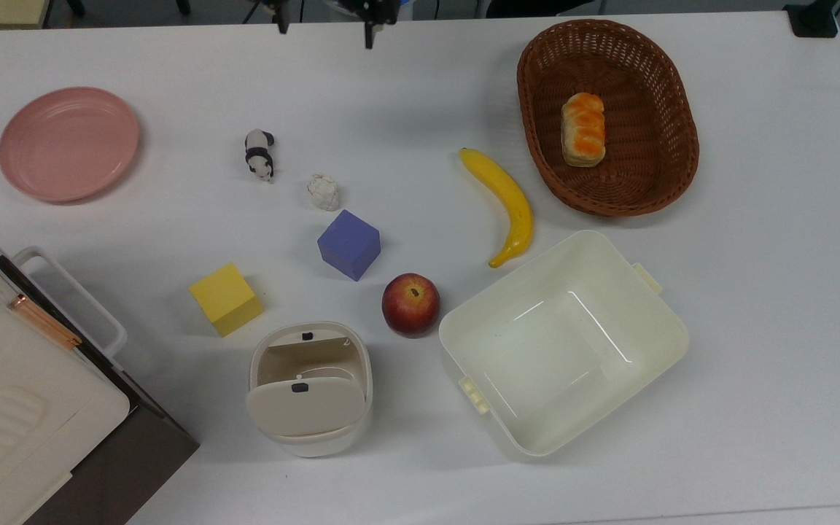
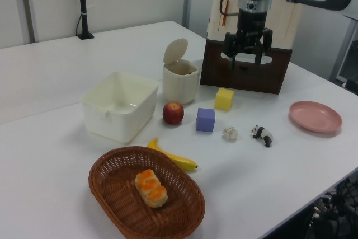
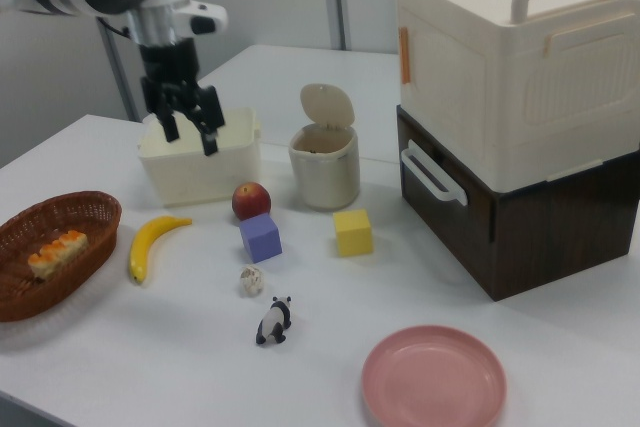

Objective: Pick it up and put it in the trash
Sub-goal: 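Move the open gripper over the white crumpled paper ball and lower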

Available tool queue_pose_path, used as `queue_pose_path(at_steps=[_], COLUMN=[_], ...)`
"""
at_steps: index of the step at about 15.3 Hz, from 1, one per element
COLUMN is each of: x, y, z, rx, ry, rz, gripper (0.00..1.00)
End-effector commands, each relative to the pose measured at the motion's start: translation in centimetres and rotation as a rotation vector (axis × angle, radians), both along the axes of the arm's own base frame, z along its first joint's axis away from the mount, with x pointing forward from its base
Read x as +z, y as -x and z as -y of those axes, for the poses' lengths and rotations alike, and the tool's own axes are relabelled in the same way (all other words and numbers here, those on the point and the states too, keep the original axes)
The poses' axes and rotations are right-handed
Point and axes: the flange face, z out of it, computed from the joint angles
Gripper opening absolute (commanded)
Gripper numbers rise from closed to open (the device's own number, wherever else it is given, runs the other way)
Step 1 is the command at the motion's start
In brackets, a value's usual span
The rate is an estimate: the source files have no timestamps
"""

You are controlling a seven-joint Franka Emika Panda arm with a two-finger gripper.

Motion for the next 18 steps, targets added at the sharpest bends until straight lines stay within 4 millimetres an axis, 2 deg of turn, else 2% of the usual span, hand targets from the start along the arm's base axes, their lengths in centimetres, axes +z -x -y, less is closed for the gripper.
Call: queue_pose_path(at_steps=[1,3,5,9,18], x=[-4.6,-6.8,-9.1,-13.7,-21.4], y=[-1.7,-1.6,-1.7,-0.2,-1.6], z=[3.5,4.4,4.2,3.8,1.5], rx=[0.022,0.019,0.03,0.055,0.167], ry=[0.029,0.033,0.04,0.055,0.141], rz=[0.028,0.039,0.069,0.102,-0.022], gripper=[1.0,1.0,1.0,1.0,1.0])
